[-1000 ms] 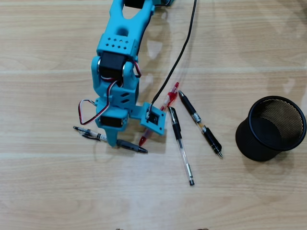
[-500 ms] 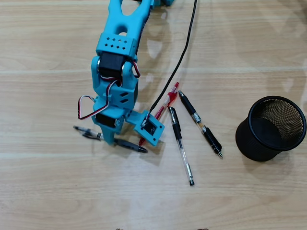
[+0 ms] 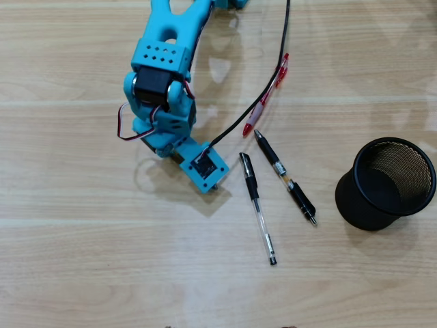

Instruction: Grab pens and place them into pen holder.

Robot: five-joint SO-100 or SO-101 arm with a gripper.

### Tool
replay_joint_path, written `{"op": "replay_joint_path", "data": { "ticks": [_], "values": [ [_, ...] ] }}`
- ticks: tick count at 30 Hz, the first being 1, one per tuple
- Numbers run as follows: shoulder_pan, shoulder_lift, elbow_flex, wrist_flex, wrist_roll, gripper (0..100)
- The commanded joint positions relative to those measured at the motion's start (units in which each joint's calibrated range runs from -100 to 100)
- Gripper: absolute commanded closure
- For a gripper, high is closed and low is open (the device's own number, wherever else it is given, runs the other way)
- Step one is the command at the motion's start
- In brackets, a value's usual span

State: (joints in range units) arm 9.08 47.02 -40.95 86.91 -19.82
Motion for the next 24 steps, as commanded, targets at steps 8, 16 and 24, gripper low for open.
{"op": "replay_joint_path", "data": {
  "ticks": [8,16,24],
  "values": [
    [-1.5,-27.8,-14.0,0.2,-2.3,98],
    [-22.0,-32.5,-13.1,-31.7,-18.9,98],
    [-37.8,-25.7,23.6,-90.0,-32.8,98]
  ]
}}
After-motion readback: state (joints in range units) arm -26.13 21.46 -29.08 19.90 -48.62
